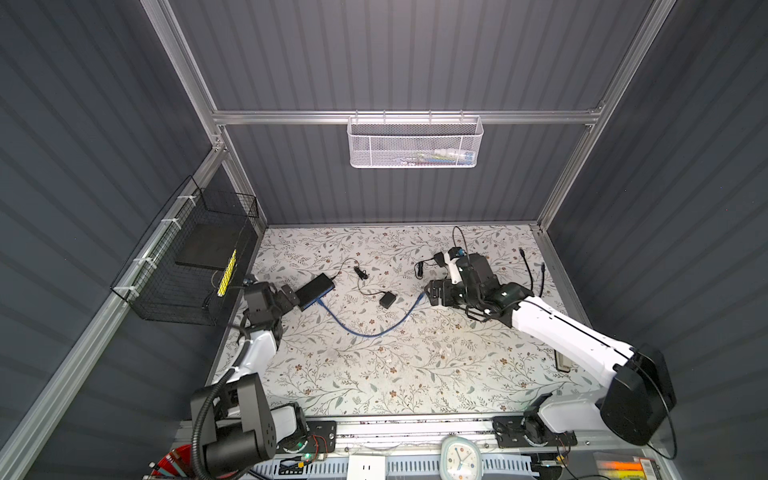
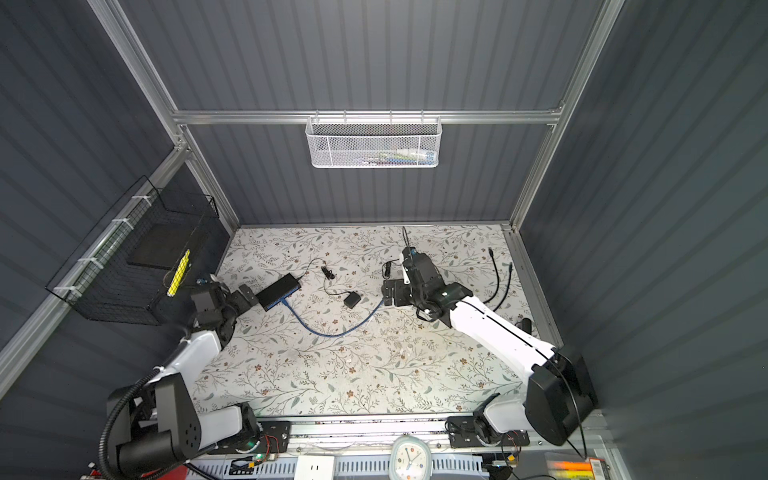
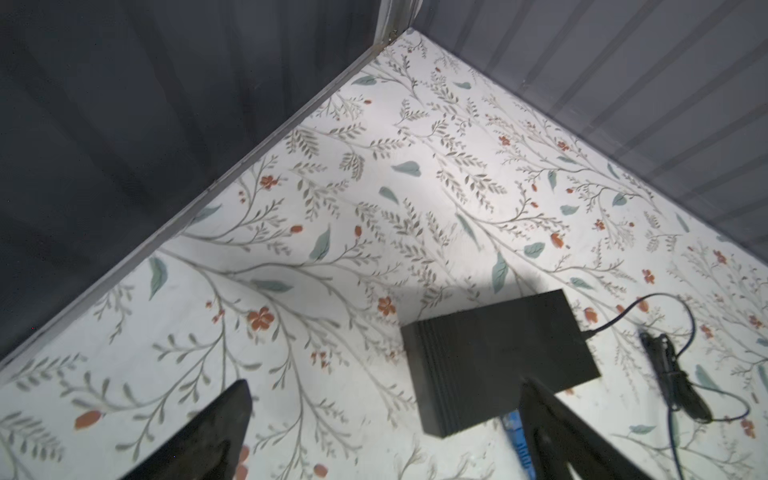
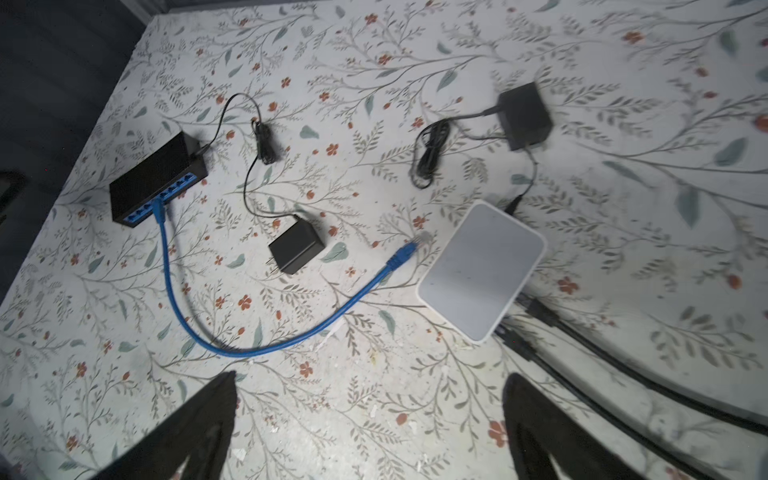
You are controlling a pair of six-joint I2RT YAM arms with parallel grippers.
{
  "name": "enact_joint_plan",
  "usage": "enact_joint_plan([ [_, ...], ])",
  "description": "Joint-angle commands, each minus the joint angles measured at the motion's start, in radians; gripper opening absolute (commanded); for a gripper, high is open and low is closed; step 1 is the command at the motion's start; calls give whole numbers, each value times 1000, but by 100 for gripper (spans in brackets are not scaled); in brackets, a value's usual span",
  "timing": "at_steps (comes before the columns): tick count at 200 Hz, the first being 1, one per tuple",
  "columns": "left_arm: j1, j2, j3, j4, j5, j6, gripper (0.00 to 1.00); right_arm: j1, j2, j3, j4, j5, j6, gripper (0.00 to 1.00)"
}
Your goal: Insert the plug into the switch port
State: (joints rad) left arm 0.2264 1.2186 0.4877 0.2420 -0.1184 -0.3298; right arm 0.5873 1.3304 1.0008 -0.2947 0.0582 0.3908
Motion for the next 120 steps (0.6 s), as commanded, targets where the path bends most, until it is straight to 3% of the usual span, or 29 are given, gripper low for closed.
enact_joint_plan([
  [1, -31, 34, -92, 363, -68, 83, 100, -50, -69, -77, 92, 121, -18, 99],
  [36, -147, 247, -126, 578, -135, 158, 100, -159, -178, -190, 129, 193, -53, 99],
  [74, -178, 351, -116, 690, -141, 164, 100, -249, -322, -327, 229, 325, -130, 99],
  [103, -218, 376, -122, 735, -152, 212, 100, -287, -404, -567, 596, 523, -291, 99],
  [120, -256, 424, -118, 771, -176, 250, 100, -342, -382, -685, 794, 519, -312, 99],
])
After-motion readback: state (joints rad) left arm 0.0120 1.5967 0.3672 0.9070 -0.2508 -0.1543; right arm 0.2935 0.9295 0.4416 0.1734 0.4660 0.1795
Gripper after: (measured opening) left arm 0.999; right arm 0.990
